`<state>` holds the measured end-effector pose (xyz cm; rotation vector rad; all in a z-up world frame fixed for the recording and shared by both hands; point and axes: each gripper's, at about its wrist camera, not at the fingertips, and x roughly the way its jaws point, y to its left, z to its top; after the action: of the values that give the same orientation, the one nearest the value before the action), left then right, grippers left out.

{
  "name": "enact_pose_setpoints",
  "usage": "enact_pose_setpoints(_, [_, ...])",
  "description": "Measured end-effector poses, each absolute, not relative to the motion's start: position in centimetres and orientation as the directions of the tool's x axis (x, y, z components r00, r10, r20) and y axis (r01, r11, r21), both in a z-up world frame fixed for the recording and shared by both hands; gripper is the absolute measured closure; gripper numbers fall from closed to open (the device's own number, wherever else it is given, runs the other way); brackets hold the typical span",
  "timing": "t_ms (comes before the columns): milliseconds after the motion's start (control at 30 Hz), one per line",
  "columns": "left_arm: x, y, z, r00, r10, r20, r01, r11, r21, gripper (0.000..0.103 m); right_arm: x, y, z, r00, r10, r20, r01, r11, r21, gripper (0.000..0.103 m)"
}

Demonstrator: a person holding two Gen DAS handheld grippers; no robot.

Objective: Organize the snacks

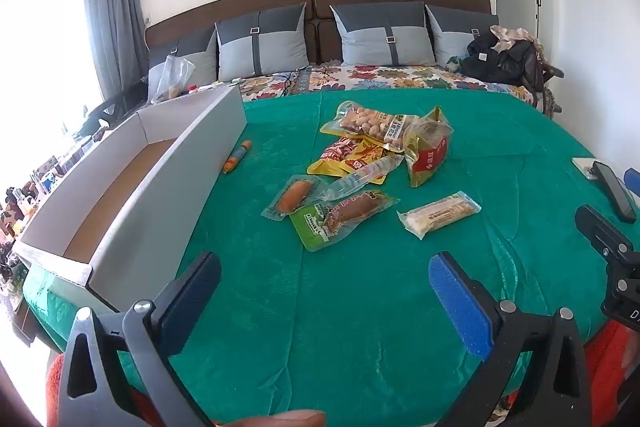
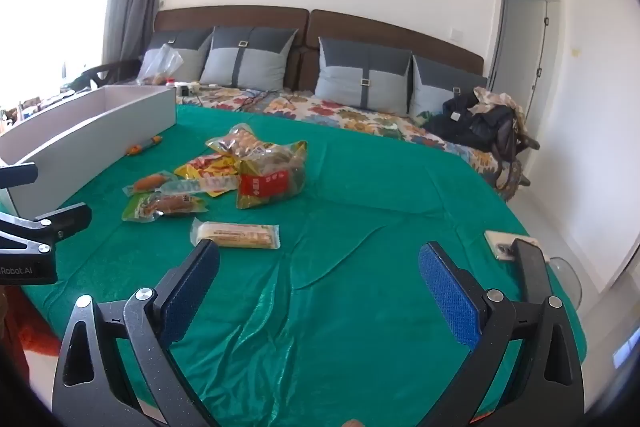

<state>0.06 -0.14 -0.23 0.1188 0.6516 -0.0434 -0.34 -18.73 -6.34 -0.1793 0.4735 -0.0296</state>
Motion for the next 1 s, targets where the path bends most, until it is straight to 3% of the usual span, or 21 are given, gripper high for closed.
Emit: enact_pose_setpoints(1000, [0.3, 0.4, -2.4, 0.773, 0.041, -0.633, 0.045, 0.992, 0.119, 0.000, 1.2, -18.8, -8.5, 0.867, -0.009, -0.498, -0.092, 0.980, -0.178, 0.002])
